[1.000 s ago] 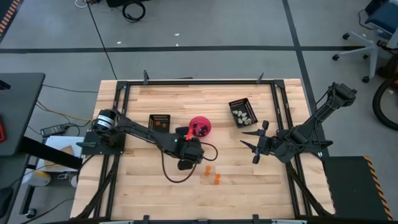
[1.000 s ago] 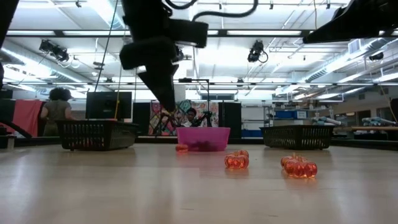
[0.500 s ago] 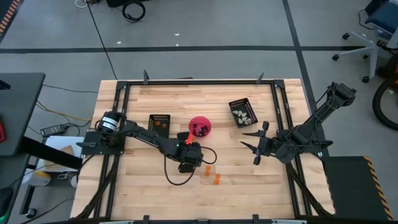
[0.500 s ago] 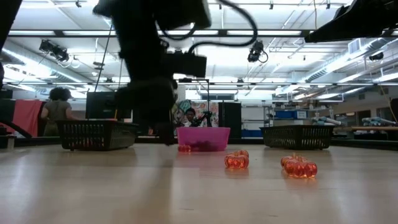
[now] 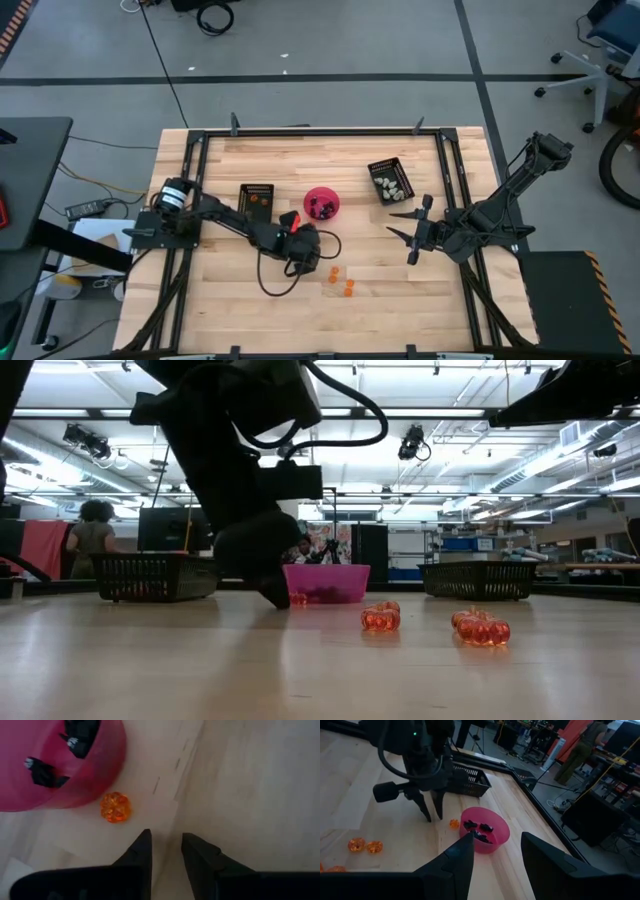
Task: Sort Halloween decoration
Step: Put the orange pumpkin toy into the left black bin
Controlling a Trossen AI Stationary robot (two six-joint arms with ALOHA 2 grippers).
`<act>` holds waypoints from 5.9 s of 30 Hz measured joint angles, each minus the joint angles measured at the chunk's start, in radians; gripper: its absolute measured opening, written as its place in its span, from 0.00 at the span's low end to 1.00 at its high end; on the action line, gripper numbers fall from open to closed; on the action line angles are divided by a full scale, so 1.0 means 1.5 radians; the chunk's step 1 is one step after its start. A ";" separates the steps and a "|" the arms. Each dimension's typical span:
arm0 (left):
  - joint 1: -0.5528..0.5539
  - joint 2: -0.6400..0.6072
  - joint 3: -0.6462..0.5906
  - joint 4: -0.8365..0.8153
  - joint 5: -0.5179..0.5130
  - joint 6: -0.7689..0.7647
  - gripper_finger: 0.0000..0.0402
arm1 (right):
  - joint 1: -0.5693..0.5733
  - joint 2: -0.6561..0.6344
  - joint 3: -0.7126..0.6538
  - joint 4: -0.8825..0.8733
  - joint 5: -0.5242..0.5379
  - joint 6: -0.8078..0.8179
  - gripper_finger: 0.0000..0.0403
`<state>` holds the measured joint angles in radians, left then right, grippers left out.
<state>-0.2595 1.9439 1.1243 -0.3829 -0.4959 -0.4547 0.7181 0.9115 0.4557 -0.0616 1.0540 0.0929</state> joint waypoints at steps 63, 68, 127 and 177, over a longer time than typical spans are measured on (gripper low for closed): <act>0.053 -0.105 -0.226 0.382 -0.017 -0.017 0.48 | -0.006 0.000 0.000 0.016 -0.004 -0.012 0.41; 0.053 -0.072 -0.223 0.409 0.006 -0.016 0.48 | -0.006 0.000 0.000 0.016 -0.005 -0.012 0.41; 0.044 -0.164 0.097 -0.406 0.062 -0.002 0.14 | -0.006 0.000 0.000 0.003 -0.005 -0.002 0.41; -0.062 0.004 0.095 0.155 0.149 0.157 0.43 | -0.005 0.001 0.000 0.003 -0.013 0.002 0.41</act>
<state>-0.3520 1.9504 1.2675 -0.1500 -0.2729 -0.2199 0.7105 0.9123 0.4561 -0.0570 1.0340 0.0963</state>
